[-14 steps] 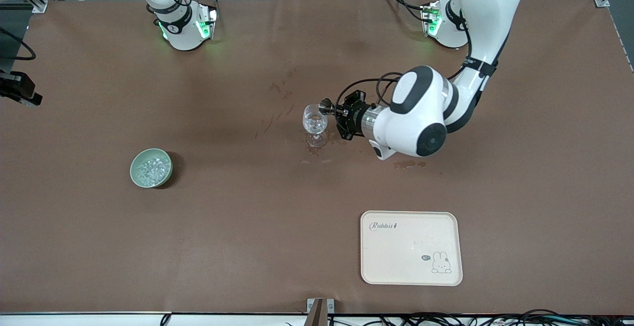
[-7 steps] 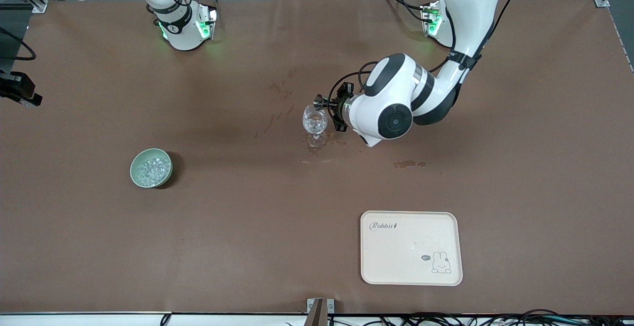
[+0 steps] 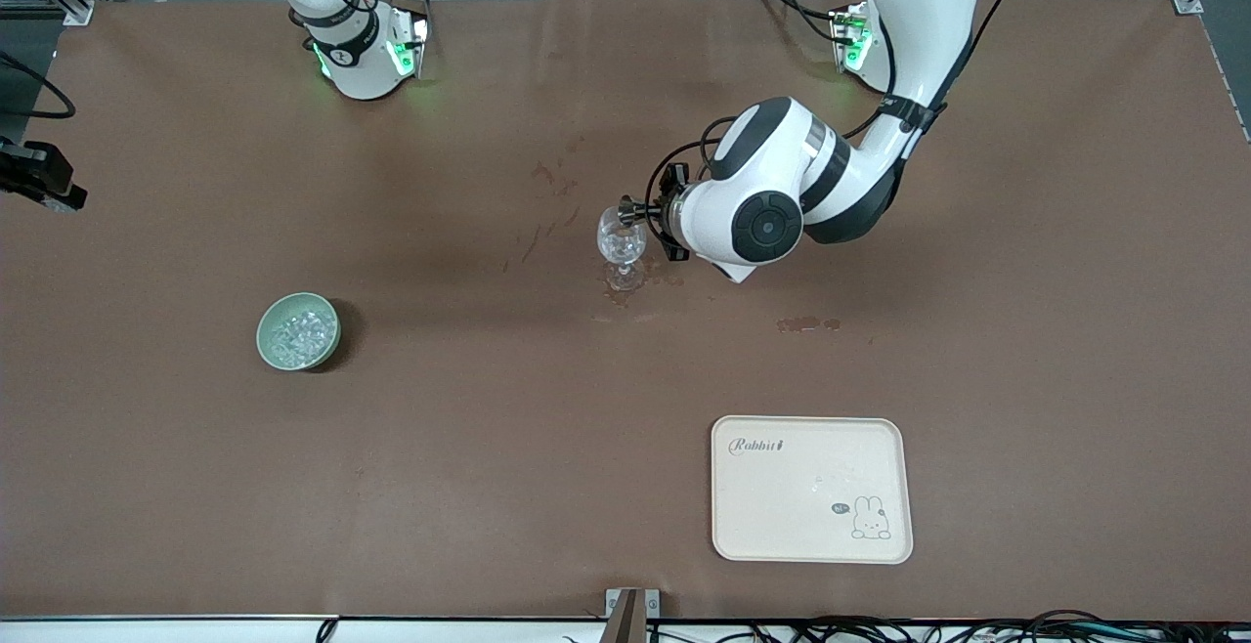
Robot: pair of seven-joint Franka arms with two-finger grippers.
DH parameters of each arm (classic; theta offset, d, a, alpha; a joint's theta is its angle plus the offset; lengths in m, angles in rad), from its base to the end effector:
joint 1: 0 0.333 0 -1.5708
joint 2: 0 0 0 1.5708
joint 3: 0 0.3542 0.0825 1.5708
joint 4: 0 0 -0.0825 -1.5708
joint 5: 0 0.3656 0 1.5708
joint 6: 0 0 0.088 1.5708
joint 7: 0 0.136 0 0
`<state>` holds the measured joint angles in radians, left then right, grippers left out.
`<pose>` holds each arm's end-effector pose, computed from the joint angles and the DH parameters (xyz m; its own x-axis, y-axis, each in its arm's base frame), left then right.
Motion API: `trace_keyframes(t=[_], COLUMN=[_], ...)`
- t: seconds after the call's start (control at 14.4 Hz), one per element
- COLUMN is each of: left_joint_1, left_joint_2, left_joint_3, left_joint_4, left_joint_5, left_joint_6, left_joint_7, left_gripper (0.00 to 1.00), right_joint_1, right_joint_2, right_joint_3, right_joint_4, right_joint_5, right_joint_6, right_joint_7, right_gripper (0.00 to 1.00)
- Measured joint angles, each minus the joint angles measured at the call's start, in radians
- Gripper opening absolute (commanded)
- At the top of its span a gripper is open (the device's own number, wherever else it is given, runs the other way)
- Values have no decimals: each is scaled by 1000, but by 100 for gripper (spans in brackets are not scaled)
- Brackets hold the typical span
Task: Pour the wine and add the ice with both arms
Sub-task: 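Tilt the jigger with the left gripper to pour into the wine glass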
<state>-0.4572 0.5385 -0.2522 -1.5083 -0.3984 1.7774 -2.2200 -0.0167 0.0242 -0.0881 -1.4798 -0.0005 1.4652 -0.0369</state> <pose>0.4960 -0.4487 0.3689 -0.1449 0.9686 -0.2021 0.8665 0.0256 -0.4986 0.5301 -0.0551 0.6526 0.9969 -0.0679 -0.0388 -0.0679 -0.9977 0.0012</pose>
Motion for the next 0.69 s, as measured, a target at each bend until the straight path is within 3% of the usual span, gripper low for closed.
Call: trace_keyframes(t=[0.69], left_joint_1=[-39], left_joint_2=[9], left_joint_3=[2], left_joint_4=[0], left_joint_5=[41], left_joint_6=[-9], left_joint_7=[-101], left_gripper=[1], right_joint_1=[1], right_joint_2=[-11], right_joint_3=[2], right_joint_4=[1], right_joint_5=[25], right_joint_6=[-7], right_joint_7=[-1], right_gripper=[1])
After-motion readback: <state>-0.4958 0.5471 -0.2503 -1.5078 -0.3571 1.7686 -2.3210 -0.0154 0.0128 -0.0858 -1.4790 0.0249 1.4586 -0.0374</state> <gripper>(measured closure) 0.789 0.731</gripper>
